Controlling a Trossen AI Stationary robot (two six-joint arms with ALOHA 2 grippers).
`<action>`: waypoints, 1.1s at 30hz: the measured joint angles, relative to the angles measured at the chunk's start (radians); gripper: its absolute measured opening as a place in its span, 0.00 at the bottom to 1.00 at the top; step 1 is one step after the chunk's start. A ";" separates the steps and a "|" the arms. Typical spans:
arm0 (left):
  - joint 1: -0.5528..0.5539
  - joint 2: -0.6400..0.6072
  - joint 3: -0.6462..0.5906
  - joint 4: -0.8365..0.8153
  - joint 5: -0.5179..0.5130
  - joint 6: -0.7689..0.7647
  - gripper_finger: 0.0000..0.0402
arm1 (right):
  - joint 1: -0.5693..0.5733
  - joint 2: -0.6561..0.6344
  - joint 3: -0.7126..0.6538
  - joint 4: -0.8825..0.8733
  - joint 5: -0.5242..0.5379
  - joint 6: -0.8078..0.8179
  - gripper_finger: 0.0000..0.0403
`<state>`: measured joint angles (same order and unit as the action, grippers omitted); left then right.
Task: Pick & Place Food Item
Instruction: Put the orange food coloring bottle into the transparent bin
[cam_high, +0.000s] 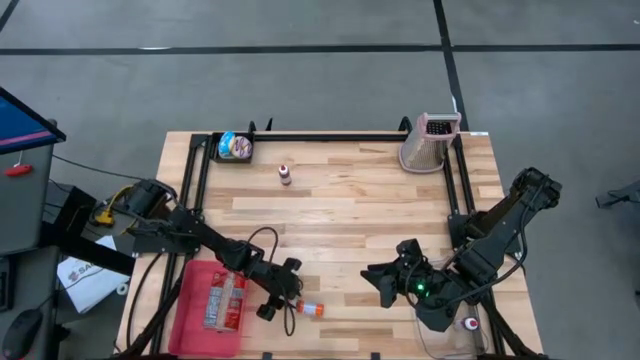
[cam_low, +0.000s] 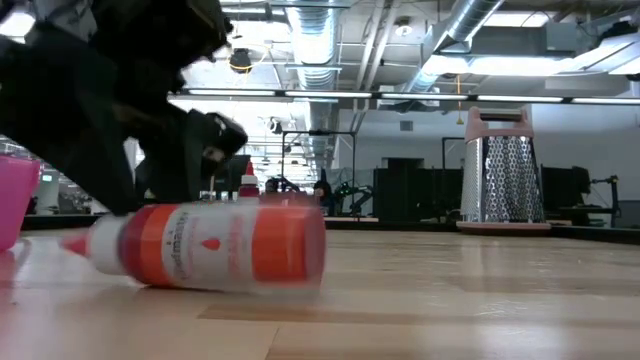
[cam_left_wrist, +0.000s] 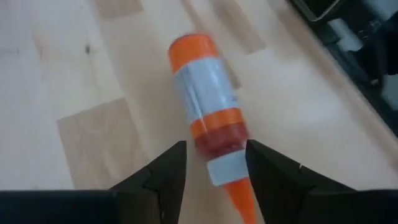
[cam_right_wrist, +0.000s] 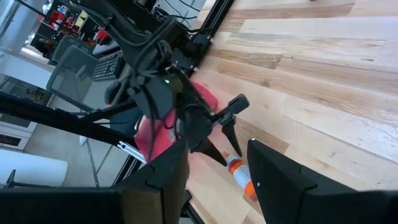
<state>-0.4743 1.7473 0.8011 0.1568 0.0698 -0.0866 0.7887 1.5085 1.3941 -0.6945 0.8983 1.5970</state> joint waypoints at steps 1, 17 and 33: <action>0.001 0.007 0.000 -0.002 0.000 -0.001 0.40 | 0.000 0.000 0.000 0.000 0.000 0.000 0.40; -0.001 0.068 -0.001 0.035 0.001 -0.027 0.32 | 0.001 0.000 0.000 0.019 -0.001 -0.008 0.40; 0.110 -0.095 0.058 0.093 0.153 -0.057 0.28 | -0.006 0.000 0.000 0.134 -0.031 -0.282 0.40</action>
<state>-0.3645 1.6525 0.8593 0.2502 0.2227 -0.1436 0.7823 1.5085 1.3941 -0.5608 0.8672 1.3151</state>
